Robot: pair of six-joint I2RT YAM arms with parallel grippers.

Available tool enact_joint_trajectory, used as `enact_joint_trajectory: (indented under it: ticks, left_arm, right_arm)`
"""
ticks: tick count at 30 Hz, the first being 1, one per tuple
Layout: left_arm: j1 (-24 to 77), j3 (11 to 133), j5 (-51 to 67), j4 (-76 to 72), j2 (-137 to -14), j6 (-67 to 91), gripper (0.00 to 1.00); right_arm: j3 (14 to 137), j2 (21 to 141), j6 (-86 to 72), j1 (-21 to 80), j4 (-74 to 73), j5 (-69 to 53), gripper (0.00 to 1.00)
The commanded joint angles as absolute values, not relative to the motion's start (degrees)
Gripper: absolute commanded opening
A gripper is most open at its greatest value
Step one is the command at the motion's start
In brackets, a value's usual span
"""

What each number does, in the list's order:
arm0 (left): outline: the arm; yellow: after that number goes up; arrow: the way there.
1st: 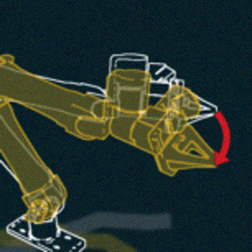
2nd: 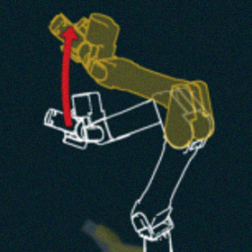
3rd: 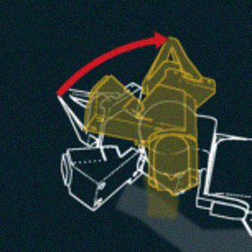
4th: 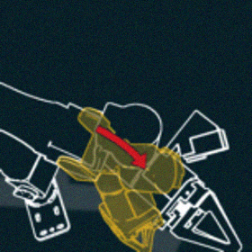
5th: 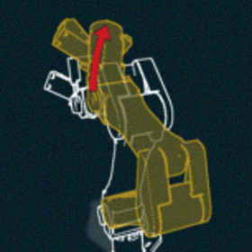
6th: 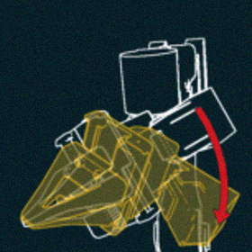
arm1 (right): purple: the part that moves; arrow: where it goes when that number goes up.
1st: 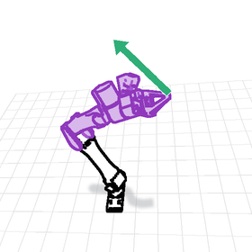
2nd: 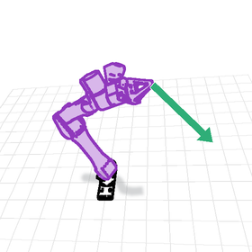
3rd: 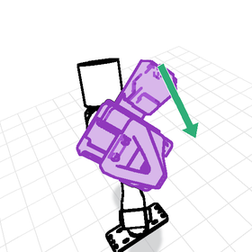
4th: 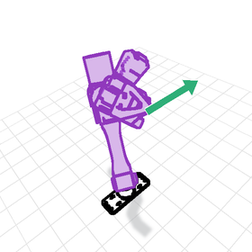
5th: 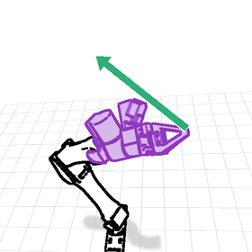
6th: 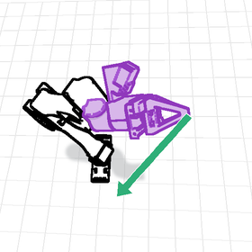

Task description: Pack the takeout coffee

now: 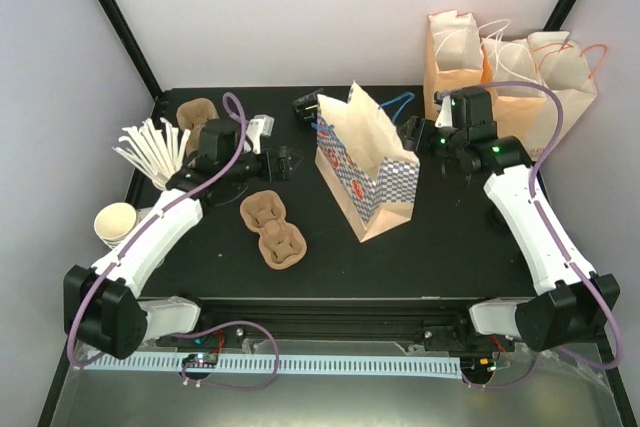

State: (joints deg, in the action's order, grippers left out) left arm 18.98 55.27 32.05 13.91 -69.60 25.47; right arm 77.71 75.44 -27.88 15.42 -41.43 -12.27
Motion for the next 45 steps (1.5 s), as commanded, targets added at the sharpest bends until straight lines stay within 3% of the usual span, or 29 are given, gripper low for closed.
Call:
enact_joint_trajectory:
  ticks: [1, 9, 14, 16, 20, 24, 33, 40, 45]
  left_arm:
    - [20.8, 61.9, 23.3, 19.1, -73.0, 23.0, 0.99]
    - [20.9, 71.1, 11.5, 26.5, -79.6, 19.0, 0.99]
    - [20.5, 73.1, -7.1, 32.9, -79.9, 19.8, 0.99]
    - [20.0, 73.9, -9.5, 39.4, -80.1, 22.8, 0.99]
    - [20.4, 67.1, -4.3, 42.7, -78.2, 25.3, 0.99]
    - [22.1, 58.2, 0.8, 41.1, -75.1, 23.4, 0.89]
    - [23.6, 45.6, 2.0, 40.4, -65.9, 30.9, 0.90]
    - [23.6, 35.5, 15.6, 31.2, -63.1, 35.0, 0.87]
    - [23.5, 32.3, 17.7, 26.5, -65.2, 36.4, 0.83]
  right_arm:
    - [76.1, 72.6, -24.1, 15.7, -40.9, -11.9, 0.78]
    - [73.9, 70.4, -20.2, 15.7, -39.8, -16.8, 0.82]
    - [73.6, 68.3, -19.4, 15.9, -38.3, -19.5, 0.82]
    - [73.8, 66.9, -19.1, 16.0, -38.4, -18.9, 0.82]
    - [75.8, 64.6, -19.4, 16.6, -39.7, -16.7, 0.82]
    - [78.0, 62.3, -16.8, 19.6, -40.8, -16.7, 0.82]
    - [75.2, 60.6, -12.5, 43.2, -37.1, -16.6, 0.83]
    - [70.4, 68.3, -14.1, 59.2, -30.6, -10.0, 0.83]
    - [65.9, 74.9, -18.2, 61.4, -25.6, -8.3, 0.83]
